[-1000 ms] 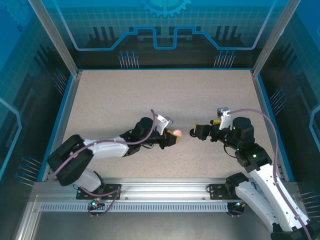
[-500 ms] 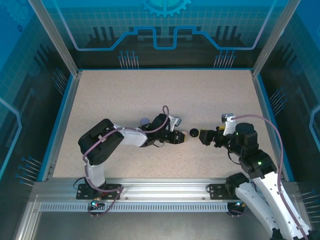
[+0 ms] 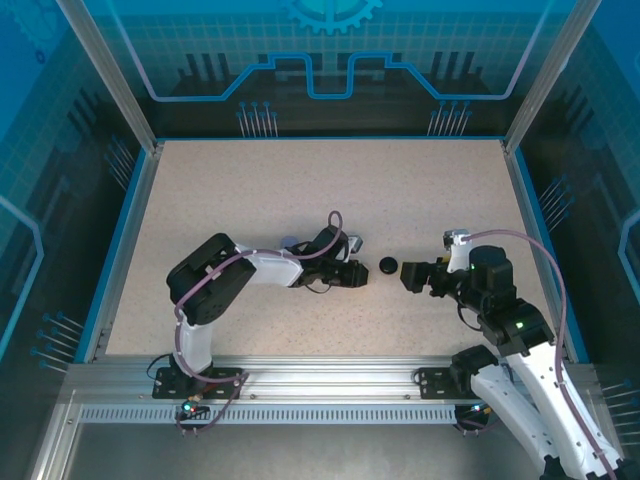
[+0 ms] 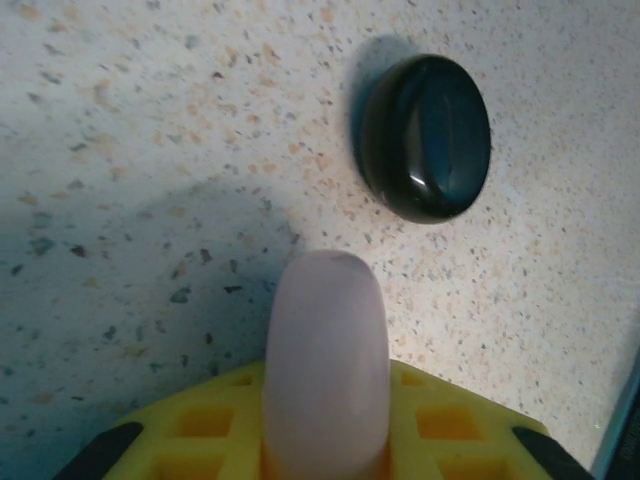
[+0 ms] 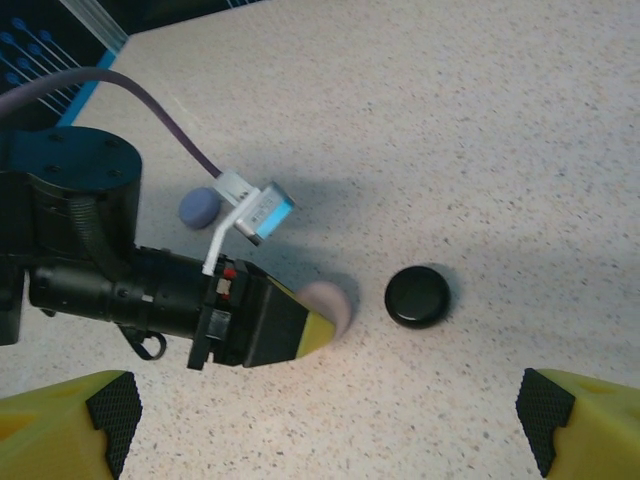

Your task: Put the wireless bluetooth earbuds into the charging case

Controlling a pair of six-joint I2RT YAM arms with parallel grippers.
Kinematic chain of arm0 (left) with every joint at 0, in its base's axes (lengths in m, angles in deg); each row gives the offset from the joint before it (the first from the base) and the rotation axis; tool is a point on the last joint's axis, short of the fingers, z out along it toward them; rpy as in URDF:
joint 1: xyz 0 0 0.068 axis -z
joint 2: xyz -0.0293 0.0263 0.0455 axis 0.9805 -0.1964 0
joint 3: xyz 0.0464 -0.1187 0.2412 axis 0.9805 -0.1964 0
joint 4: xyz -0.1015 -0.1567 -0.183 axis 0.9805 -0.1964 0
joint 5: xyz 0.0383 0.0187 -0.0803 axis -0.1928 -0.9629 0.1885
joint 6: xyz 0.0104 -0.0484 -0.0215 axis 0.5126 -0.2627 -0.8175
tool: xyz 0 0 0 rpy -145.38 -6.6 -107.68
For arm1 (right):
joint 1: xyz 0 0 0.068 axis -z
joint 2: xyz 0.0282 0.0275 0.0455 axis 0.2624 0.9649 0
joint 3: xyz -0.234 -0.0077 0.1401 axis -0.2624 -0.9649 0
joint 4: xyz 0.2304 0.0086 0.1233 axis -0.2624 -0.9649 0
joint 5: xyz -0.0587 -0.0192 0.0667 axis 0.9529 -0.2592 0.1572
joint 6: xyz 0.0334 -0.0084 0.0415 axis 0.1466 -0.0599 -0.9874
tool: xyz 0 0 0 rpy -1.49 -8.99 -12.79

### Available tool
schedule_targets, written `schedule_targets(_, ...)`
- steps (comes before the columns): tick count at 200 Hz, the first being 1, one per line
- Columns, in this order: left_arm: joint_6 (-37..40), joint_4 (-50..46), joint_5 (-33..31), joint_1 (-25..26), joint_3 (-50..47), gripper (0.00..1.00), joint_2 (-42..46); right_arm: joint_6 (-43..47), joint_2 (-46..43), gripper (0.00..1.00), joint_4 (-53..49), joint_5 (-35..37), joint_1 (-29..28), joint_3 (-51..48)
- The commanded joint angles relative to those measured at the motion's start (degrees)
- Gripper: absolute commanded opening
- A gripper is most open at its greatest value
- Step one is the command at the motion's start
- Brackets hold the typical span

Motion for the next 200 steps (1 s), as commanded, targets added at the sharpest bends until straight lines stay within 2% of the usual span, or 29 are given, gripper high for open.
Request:
schedule_targets(1,0.6,-4.0,-3.5,-0.2,0.6,0.31,1.7,-0.6,1.4,1.00,-3.2,1.7,0.7,2.8)
schedule_targets(59,4.9,-7.4,-7.6,-0.2,-0.9,0.47,9.7,-2.0,8.9,1.00,-1.5,-2.3,1.3,2.9)
schedule_targets(109,9.1,-9.5,-14.2,-1.1,-6.4,0.53,22.1,-0.5,16.4,1.00,-1.0,-4.6,0.5,6.1)
schedule_targets(151,10.7,-10.5,-19.2,-5.2,-14.1,0.63,37.6,4.2,25.4,1.00,-1.7,1.4,-4.6,10.8)
schedule_targets(200,12.7,-17.6,-22.3,-13.3,-20.5,0.75,58.0,9.9,42.2,0.94,-4.1,7.1,-13.8,24.7)
